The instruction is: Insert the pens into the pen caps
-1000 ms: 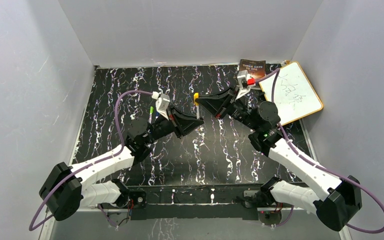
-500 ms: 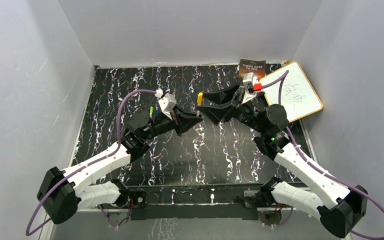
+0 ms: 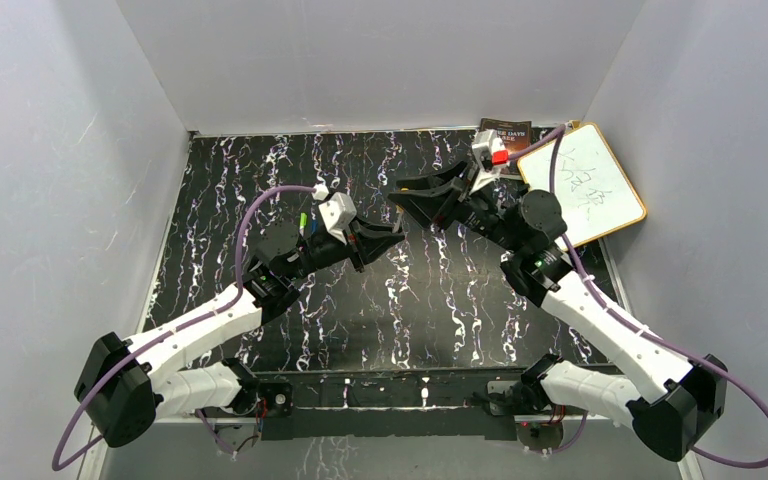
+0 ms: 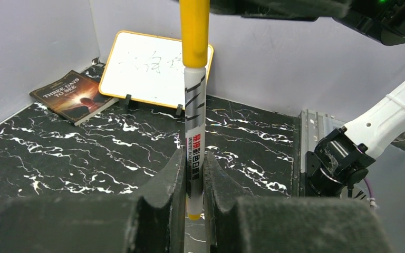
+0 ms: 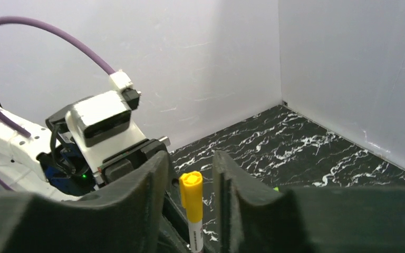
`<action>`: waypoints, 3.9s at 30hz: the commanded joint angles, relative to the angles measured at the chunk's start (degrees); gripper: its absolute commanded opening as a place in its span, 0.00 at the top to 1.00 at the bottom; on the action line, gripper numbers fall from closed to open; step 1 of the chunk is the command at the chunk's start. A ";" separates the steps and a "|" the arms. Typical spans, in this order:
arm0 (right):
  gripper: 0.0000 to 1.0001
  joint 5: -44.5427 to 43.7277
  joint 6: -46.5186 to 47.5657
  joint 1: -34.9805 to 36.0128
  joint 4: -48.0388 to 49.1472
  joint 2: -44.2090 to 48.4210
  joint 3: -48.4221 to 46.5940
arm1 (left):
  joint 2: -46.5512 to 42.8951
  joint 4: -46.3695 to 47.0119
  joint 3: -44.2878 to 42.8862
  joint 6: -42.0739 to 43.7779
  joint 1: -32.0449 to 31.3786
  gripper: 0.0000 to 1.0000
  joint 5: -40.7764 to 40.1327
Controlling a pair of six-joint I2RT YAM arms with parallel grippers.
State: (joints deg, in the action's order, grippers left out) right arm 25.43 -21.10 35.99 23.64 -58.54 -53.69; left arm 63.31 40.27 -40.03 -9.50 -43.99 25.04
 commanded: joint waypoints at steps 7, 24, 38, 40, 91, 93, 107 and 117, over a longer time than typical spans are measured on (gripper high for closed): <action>0.94 1.20 0.21 0.19 -0.13 -0.56 -2.58 | -1.24 2.60 -0.85 3.69 0.13 1.00 1.59; 1.00 -4.44 1.08 0.15 2.92 0.67 0.71 | -2.32 0.80 -1.27 2.21 0.13 0.37 0.27; 1.00 -12.84 19.12 0.11 31.55 -12.40 21.54 | -20.62 -11.09 4.91 0.97 0.24 0.27 -6.55; 1.00 -12.87 19.28 0.10 37.25 -15.81 23.80 | -21.84 -12.14 5.17 1.23 0.14 0.27 -7.31; 1.00 -10.04 19.42 0.07 53.00 -35.96 31.22 | -19.39 -13.37 4.58 2.10 0.22 0.27 -7.10; 1.00 -9.66 19.39 0.10 49.50 -31.55 29.62 | -19.26 -13.37 4.57 1.99 0.21 0.27 -7.21; 1.00 -14.85 -11.34 0.08 -6.86 -38.93 -10.17 | -23.22 -20.00 2.54 -0.07 0.20 0.28 -19.18; 1.00 -6.03 -19.89 0.06 -13.20 -53.73 -22.97 | -22.42 -25.65 1.63 -1.96 0.22 0.29 -22.38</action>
State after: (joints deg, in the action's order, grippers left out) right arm 15.59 -36.47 35.99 13.41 -108.44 -71.13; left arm 40.75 16.60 -36.05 -10.46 -43.99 4.38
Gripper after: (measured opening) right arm 0.115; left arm 0.716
